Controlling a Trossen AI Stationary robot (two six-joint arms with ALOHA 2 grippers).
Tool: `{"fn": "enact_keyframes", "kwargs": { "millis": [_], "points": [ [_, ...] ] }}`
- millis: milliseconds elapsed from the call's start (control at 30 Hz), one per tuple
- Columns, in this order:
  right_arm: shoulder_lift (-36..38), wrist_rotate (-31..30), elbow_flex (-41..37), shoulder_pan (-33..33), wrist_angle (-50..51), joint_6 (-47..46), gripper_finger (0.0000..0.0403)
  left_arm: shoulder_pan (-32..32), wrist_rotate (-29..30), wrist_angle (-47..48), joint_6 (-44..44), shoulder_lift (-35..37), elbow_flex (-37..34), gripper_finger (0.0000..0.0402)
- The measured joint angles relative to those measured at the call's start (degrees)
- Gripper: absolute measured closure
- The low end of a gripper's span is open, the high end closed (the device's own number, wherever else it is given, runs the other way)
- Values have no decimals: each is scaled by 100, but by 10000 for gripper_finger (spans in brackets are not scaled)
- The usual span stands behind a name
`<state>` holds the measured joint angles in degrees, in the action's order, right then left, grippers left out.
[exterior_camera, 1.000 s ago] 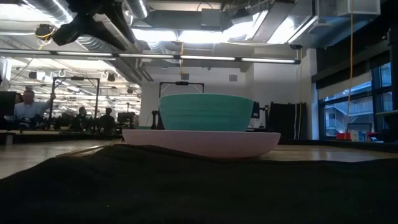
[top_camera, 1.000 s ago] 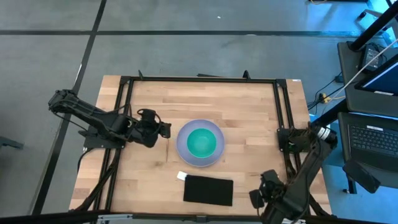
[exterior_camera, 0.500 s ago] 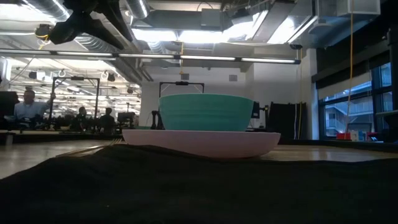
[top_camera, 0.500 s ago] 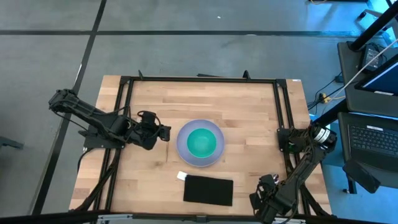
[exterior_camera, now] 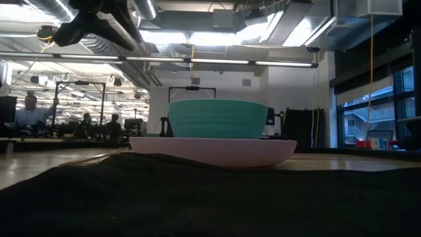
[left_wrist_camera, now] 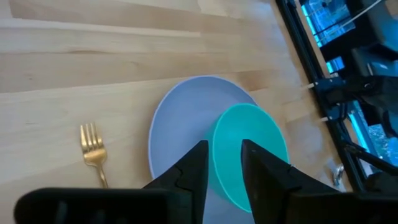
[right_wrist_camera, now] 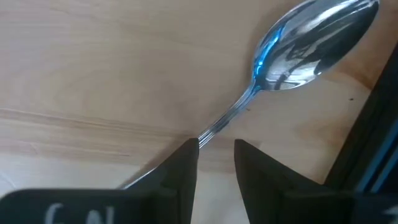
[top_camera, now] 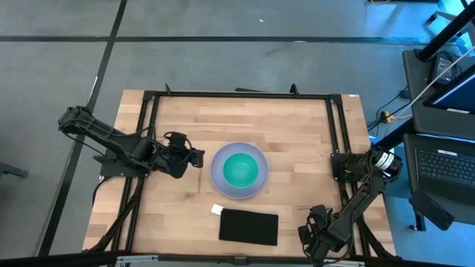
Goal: Set table place
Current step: Stack the green bowl on top of the purple plate
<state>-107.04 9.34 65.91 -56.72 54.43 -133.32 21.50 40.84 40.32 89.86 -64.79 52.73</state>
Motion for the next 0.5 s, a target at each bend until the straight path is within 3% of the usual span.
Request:
{"fn": "enact_keyframes", "kwargs": {
  "millis": [500],
  "points": [
    [0, -240, 358, 73, 273, -23, 292, 0, 2, -349, -42, 0, 0, 316]
  ]
}}
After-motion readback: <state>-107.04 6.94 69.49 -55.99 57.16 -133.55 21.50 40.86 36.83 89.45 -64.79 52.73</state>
